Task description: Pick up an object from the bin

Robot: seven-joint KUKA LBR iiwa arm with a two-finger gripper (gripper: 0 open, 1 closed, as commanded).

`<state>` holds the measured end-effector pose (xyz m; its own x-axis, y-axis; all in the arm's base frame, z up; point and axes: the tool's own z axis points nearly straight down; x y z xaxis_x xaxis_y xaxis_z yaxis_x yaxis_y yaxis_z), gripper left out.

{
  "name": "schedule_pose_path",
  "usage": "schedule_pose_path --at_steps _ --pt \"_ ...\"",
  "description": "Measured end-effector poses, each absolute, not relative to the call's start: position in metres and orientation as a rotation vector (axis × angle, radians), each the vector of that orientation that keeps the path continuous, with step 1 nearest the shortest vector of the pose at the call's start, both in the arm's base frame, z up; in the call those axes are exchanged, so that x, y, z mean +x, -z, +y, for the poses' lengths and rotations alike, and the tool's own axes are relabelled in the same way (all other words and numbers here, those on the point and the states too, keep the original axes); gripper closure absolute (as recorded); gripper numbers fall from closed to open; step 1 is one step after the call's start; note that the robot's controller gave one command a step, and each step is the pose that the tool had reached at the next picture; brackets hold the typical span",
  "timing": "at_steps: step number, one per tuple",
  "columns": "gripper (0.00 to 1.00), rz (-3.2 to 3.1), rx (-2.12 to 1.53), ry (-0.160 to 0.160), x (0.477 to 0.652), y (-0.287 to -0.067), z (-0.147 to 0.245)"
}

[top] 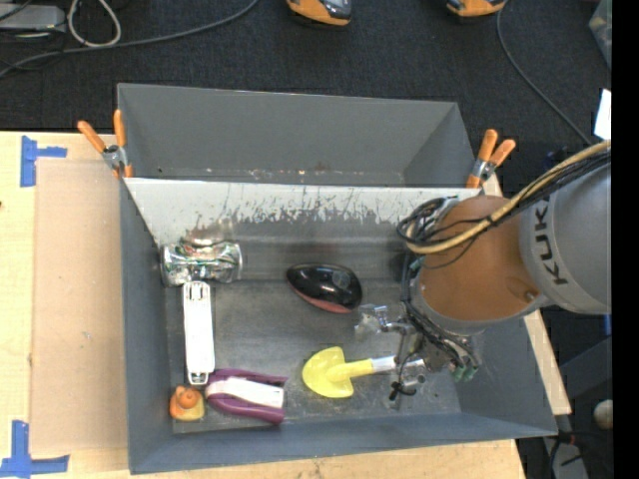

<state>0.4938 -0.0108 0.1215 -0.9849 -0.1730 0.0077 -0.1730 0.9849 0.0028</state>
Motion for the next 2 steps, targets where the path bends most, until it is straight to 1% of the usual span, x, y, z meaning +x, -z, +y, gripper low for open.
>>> schedule_pose_path --at_steps 1,2 --pt "0.0 -3.133 0.295 -0.001 0.505 -0.066 -0.019" --pt "1.0 -3.126 0.357 0.0 0.511 -0.07 -0.03"
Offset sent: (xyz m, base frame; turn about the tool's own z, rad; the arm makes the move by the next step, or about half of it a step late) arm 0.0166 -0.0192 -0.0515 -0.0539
